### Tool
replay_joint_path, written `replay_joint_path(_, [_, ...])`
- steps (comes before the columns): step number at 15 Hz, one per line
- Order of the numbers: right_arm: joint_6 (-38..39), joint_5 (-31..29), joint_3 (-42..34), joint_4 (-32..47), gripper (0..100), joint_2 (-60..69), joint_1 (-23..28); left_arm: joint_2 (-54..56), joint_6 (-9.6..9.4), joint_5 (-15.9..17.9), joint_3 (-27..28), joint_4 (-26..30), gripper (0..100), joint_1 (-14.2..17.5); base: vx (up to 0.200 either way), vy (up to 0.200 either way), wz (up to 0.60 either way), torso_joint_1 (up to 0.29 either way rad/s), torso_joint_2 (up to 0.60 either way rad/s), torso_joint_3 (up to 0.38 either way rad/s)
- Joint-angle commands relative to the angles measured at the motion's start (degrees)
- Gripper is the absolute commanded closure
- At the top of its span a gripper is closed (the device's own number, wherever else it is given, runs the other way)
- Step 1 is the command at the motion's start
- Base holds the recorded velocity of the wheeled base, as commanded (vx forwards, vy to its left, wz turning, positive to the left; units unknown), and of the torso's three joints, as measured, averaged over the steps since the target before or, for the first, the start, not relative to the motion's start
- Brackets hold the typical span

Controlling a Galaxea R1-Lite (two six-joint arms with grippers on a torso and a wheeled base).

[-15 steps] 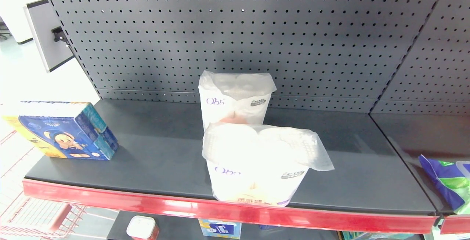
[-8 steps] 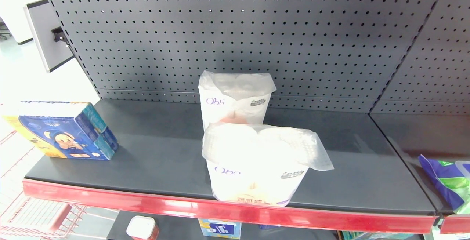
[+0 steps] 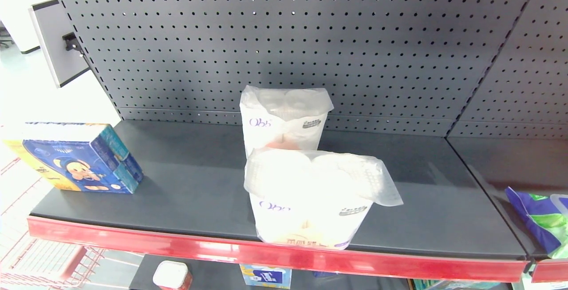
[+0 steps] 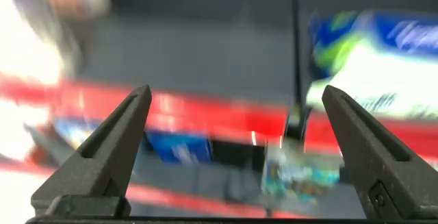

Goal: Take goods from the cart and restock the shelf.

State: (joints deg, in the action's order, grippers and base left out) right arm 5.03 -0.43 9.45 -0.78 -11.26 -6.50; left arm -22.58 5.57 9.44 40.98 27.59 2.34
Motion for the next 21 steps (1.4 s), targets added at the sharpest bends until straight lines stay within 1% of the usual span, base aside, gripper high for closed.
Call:
replay_joint_path(1, [9.12,-0.36,32.48,-0.45,0,-36.02,0.78,-0.45,-0.03,-0.03,0.06,-0.17,0,-0.06,0.000,0.000,0.00,0.000,0.00,0.000])
replay_joint_path(2, [4.11,0.08,33.36,-0.80,0,-41.47,0.35,-0.27,-0.03,-0.03,0.15,-0.25,0,-0.06,0.000,0.000,0.00,0.000,0.00,0.000])
replay_joint_path(3, [3.31,0.95,32.92,-0.98,0,-45.43,-0.80,-0.27,-0.03,-0.12,0.06,-0.25,0,-0.06,0.000,0.000,0.00,0.000,0.00,0.000])
replay_joint_path(4, [5.69,2.71,32.21,-0.36,0,-49.56,-3.26,-0.27,-0.12,-0.12,-0.03,-0.17,0,-0.06,0.000,0.000,0.00,0.000,0.00,0.000])
replay_joint_path(6, [9.91,2.89,32.74,-0.27,0,-58.08,-6.95,-0.89,-0.21,-0.29,0.15,-0.52,0,-0.06,0.000,0.000,0.00,0.000,0.00,0.000])
replay_joint_path(8, [9.99,2.89,33.09,-0.27,0,-63.62,-11.08,-0.98,-0.21,-0.38,0.15,-1.04,0,-0.06,0.000,0.000,0.00,0.000,0.00,0.000])
replay_joint_path(10, [10.08,3.06,32.92,-0.27,0,-66.87,-15.91,-0.98,-0.21,-1.17,0.24,-1.04,0,-0.06,0.000,0.000,0.00,0.000,0.00,0.000])
replay_joint_path(12, [10.17,2.89,33.09,-0.19,0,-69.33,-18.73,-1.07,-0.21,-1.53,0.32,-1.04,0,-0.06,0.000,0.000,0.00,0.000,0.00,0.000])
replay_joint_path(15, [10.08,2.62,31.95,-0.10,0,-71.18,-20.31,-1.59,-0.30,-1.96,0.41,-1.13,0,-0.06,0.000,0.000,0.00,0.000,0.00,0.000])
replay_joint_path(17, [10.08,2.54,31.33,0.43,0,-71.18,-23.56,-2.21,-0.30,-1.96,0.32,-2.27,0,-0.06,0.000,0.000,0.00,0.000,0.00,0.000])
replay_joint_path(18, [9.99,2.45,31.69,2.71,0,-71.27,-25.14,-2.65,-0.30,-1.96,0.41,-2.71,0,-0.06,0.000,0.000,0.00,0.000,0.00,0.000])
replay_joint_path(19, [9.99,1.66,31.86,3.94,0,-71.62,-26.37,-2.82,-0.30,-1.96,0.32,-3.15,0,-0.06,0.000,0.000,0.00,0.000,0.00,0.000])
replay_joint_path(21, [10.08,-0.19,31.95,3.94,0,-72.58,-27.08,-3.44,-0.30,-2.05,0.32,-4.12,0,-0.06,0.000,0.000,0.00,0.000,0.00,0.000])
